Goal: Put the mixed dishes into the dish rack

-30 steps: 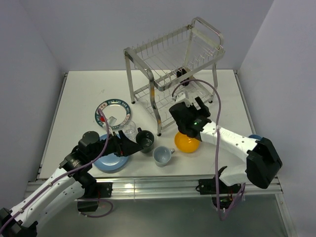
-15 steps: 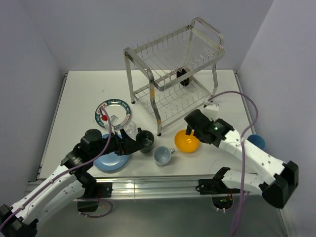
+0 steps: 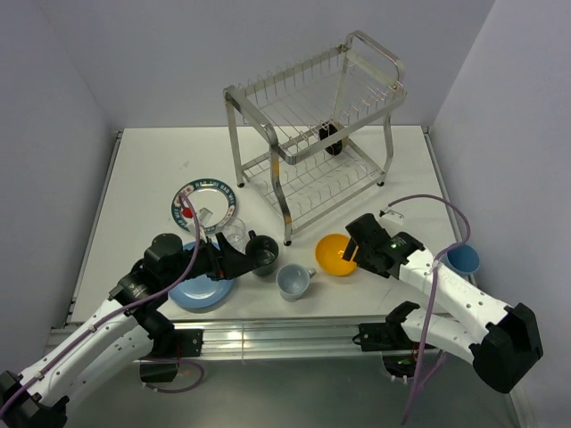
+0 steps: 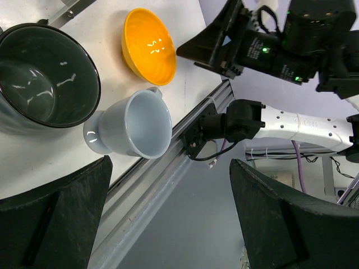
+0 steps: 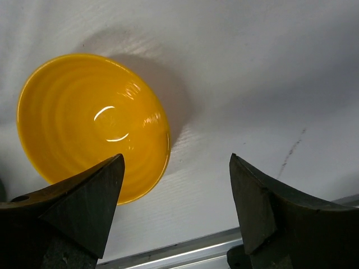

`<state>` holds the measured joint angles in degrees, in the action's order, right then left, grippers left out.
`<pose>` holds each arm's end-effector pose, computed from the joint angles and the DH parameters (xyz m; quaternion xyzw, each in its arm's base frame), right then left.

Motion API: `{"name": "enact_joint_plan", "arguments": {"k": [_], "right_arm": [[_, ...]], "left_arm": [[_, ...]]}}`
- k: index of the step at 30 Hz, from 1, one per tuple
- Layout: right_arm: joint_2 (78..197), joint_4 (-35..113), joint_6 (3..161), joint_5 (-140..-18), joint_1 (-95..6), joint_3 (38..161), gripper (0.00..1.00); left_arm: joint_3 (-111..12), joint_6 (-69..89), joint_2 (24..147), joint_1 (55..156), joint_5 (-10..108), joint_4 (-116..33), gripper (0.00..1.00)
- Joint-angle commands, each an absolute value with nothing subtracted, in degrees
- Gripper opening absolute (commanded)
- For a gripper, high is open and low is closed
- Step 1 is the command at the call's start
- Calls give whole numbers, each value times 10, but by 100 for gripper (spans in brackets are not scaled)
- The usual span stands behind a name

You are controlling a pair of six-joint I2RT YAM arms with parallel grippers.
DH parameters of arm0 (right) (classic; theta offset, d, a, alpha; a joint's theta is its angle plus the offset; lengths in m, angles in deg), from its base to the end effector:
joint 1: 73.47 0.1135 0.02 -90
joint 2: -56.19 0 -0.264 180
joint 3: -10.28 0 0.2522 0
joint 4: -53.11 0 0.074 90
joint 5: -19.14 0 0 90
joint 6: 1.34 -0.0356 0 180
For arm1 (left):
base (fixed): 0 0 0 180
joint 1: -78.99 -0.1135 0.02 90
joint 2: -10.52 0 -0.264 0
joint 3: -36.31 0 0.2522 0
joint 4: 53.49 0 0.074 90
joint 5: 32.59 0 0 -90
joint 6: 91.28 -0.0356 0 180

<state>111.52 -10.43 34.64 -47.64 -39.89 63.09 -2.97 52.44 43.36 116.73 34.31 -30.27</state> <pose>0.1453 0.0796 0.2220 0.2111 0.9356 -0.0015 0.2829 0.1109 -0.1035 0.2541 0.0089 0.7954 -0.5306 0.2928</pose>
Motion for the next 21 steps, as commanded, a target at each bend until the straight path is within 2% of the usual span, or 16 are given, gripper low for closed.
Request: {"name": "enact_joint_plan", "arguments": {"k": [1,16,17,19,20,21], "right_arm": [[1124,-35,334,-510,-402,609,82],[1188,30,320,-486,-404,560,58],[1189,38,320,-485,-405,558,45],[1192,41,319,-483,-407,556,26],[1187,43,319,-478,-407,558,3],[1182,40,319,-473,-407,560,0]], "left_arm": [[-43,524,430,1169,337,-324,92],[-38,520,427,1169,331,-328,92],[-36,521,428,1169,330,-330,92],[-35,520,429,1169,329,-330,92],[-36,519,428,1169,329,-329,92],[-36,516,427,1169,330,-324,92]]}}
